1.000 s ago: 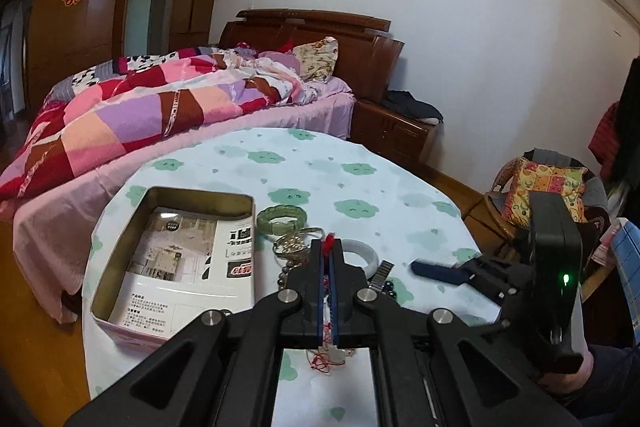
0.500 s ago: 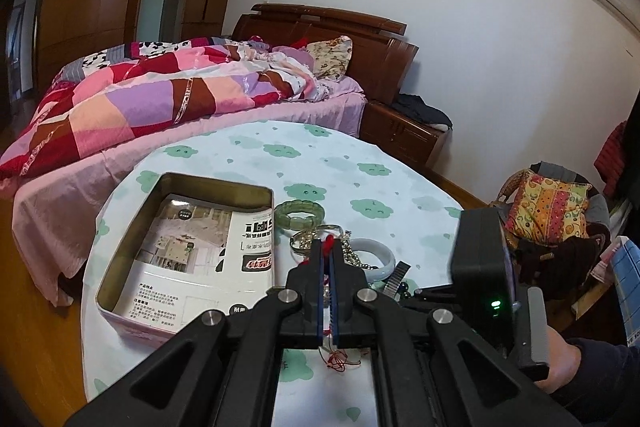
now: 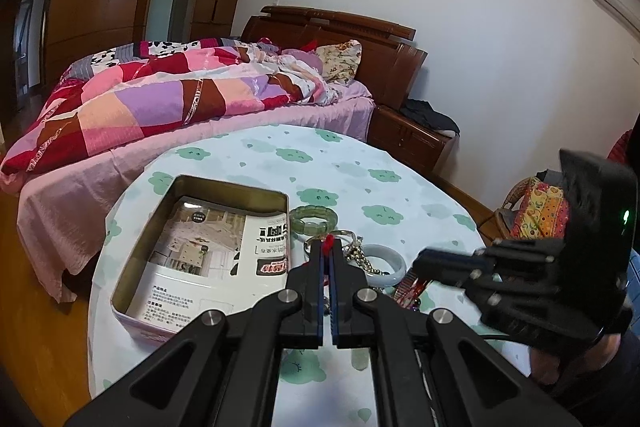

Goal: Organize jewelry

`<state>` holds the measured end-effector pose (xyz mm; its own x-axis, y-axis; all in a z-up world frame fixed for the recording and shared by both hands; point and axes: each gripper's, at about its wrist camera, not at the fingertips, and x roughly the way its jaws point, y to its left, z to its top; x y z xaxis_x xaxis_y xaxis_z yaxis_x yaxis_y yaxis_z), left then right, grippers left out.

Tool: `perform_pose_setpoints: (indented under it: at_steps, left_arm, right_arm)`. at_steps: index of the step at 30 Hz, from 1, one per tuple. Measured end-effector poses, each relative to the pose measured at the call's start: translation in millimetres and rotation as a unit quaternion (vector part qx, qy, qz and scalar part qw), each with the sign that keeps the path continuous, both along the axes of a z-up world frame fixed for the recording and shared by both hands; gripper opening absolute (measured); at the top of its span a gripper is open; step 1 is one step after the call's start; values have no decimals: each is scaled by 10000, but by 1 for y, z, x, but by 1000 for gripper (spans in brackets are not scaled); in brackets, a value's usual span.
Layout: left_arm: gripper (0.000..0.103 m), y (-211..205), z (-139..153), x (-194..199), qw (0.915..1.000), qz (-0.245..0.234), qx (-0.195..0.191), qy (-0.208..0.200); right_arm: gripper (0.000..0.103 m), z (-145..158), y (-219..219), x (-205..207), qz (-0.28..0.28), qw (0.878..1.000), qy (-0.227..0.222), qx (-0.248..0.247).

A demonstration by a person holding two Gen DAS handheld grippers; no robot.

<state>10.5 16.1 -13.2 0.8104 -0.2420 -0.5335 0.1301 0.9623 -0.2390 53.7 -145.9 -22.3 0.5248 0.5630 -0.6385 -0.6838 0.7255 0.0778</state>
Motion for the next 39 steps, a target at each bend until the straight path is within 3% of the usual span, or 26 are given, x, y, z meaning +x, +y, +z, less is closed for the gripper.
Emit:
perform_pose_setpoints:
  at_steps: [15, 24, 39]
  left_arm:
    - [1, 29, 29, 24, 9993, 239, 136, -265]
    - [1, 53, 31, 58, 9987, 368, 322, -155]
    - [1, 71, 13, 103, 9971, 447, 603, 123]
  right_arm:
    - [8, 57, 11, 27, -50, 9980, -627, 34]
    - [8, 79, 38, 47, -37, 9958, -909, 52]
    - [8, 68, 91, 73, -67, 9959, -903, 66]
